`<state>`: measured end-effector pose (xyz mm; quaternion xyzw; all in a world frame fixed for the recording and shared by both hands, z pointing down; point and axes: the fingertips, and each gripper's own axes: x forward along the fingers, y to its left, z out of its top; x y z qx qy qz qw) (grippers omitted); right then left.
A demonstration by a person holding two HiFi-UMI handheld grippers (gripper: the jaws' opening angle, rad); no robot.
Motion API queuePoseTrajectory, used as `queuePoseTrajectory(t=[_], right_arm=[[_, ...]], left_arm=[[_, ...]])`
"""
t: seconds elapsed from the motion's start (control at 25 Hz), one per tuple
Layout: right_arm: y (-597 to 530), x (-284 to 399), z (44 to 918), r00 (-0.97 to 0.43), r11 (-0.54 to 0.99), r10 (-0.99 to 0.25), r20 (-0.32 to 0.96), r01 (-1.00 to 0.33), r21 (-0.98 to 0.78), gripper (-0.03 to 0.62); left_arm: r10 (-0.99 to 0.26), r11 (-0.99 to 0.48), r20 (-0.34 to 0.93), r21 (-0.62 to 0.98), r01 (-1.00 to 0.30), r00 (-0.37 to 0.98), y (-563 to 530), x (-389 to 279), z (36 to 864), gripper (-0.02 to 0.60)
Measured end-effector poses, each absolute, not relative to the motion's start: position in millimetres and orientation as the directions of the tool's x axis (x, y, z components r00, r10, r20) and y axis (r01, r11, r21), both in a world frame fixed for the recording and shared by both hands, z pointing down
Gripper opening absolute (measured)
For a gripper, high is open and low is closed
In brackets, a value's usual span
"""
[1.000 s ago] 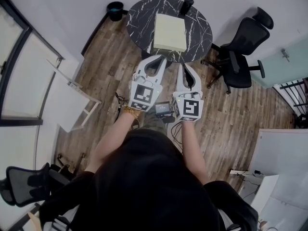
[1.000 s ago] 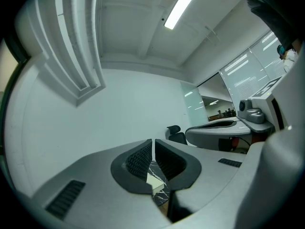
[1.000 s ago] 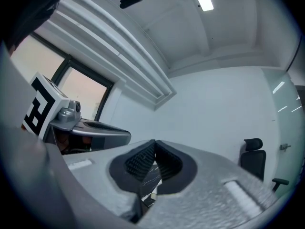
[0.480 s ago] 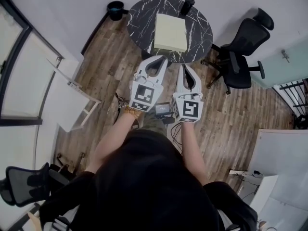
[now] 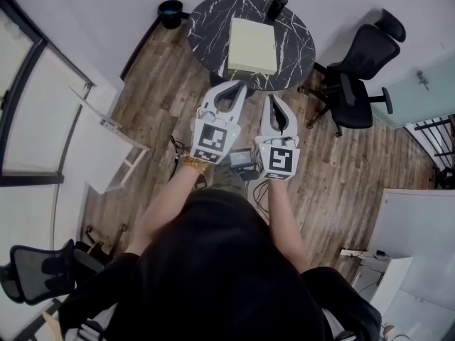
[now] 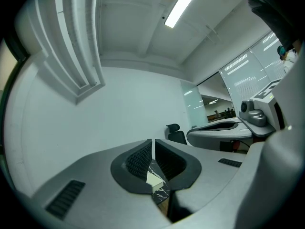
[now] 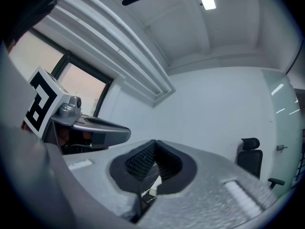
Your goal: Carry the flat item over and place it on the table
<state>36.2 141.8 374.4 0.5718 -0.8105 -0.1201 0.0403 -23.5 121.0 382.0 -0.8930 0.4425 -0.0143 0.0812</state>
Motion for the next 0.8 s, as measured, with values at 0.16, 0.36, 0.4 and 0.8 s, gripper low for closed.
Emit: queuePoseTrajectory(t=[0.16,0.36,0.4,0.8], right_arm=[[136.7,32.6,375.3,-0.345,0.319,-0.936,-0.070,-0.916,0.244,-0.005],[131.6,28.9,378.9,-0.341,0.318,-0.938,-0.054,-0.914,0.250,-0.005],[130.8,28.5,379.3,-0.339,0.316,-0.940,-0.051,-0.915,0.250,-0.005],[124.3,23.6,379.5,-0.344,0.321,-0.937,-0.053,-0.913,0.253,-0.005]], left_arm=[[-0.798,-0.590,-0.041,-0.154,-0.793,0.601,116.9,-29.0,384.4,0.028],[-0.804,-0.584,-0.030,-0.144,-0.799,0.594,111.7,-36.2,390.4,0.028],[-0.804,-0.584,-0.028,-0.143,-0.799,0.594,111.1,-37.3,391.1,0.026],[-0.800,-0.590,-0.028,-0.137,-0.795,0.599,104.4,-40.6,391.1,0.026]])
